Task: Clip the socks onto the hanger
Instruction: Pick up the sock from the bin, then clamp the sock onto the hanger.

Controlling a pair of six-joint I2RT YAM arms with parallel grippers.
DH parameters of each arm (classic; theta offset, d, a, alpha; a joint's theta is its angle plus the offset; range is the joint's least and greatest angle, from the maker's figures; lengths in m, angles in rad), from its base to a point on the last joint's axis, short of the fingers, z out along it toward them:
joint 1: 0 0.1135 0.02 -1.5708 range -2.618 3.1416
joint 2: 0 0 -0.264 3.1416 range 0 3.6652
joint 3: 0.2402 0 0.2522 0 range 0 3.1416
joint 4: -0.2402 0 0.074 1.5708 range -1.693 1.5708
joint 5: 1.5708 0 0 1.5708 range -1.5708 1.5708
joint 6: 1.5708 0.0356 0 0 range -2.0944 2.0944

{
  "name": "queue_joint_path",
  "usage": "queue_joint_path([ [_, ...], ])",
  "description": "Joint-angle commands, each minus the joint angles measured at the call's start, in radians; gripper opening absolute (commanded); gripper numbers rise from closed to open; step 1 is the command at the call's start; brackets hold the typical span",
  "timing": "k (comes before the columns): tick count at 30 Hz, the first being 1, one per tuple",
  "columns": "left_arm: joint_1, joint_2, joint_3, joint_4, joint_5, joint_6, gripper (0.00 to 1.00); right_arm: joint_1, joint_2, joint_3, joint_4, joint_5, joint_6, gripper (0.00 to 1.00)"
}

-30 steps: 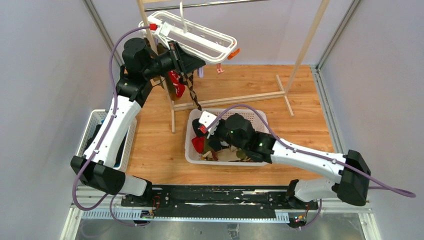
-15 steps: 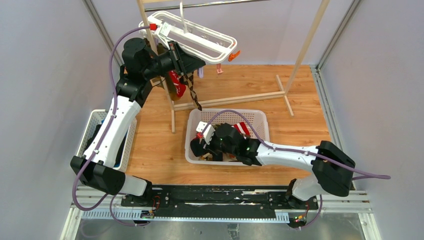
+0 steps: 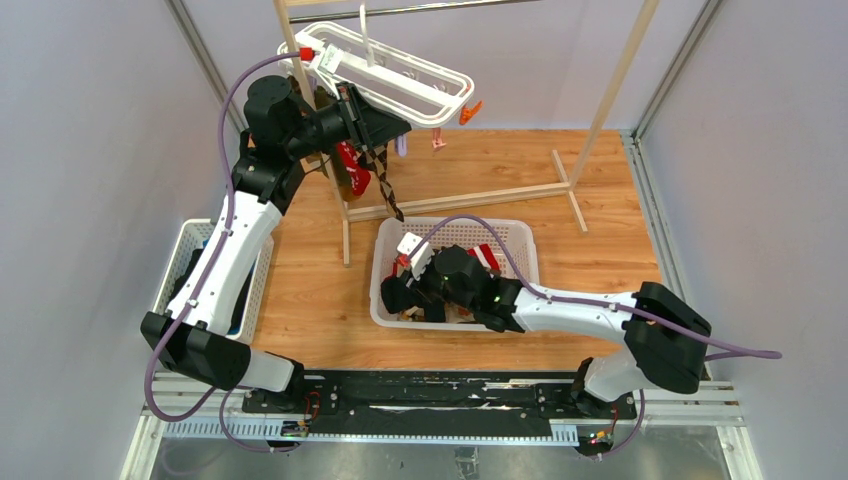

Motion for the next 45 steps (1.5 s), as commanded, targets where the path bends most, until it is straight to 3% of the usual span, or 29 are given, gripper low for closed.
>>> queue_joint_path([
  [1,0.003,-0.023,-0.004,-0.015,0.014,-0.003,0.00,-0.009,0.018,0.033,0.009,0.018,0.013,0.25],
  [3,0.003,-0.025,-0.006,-0.016,0.013,-0.001,0.00,-0.008,0.015,0.037,0.014,0.012,0.014,0.03],
  [4,0.003,-0.025,-0.006,-0.017,0.013,0.001,0.00,-0.008,0.010,0.040,0.015,0.019,0.019,0.00],
  [14,0.010,-0.020,0.001,-0.031,0.017,0.008,0.00,-0.077,-0.247,0.014,0.100,0.081,0.134,0.00],
  [21,0.018,-0.016,-0.005,-0.006,0.059,-0.018,0.00,-0.214,-0.328,0.000,0.259,-0.032,0.400,0.00],
  [32,0.021,-0.022,-0.057,0.094,0.077,-0.082,0.00,-0.248,-0.222,-0.023,0.656,-0.074,0.610,0.00],
  [39,0.027,-0.021,-0.086,0.192,0.175,-0.153,0.00,-0.349,-0.128,0.012,0.771,-0.379,0.828,0.00],
  [45,0.030,-0.007,-0.089,0.266,0.224,-0.222,0.00,-0.446,-0.001,0.053,1.015,-0.565,1.104,0.00],
])
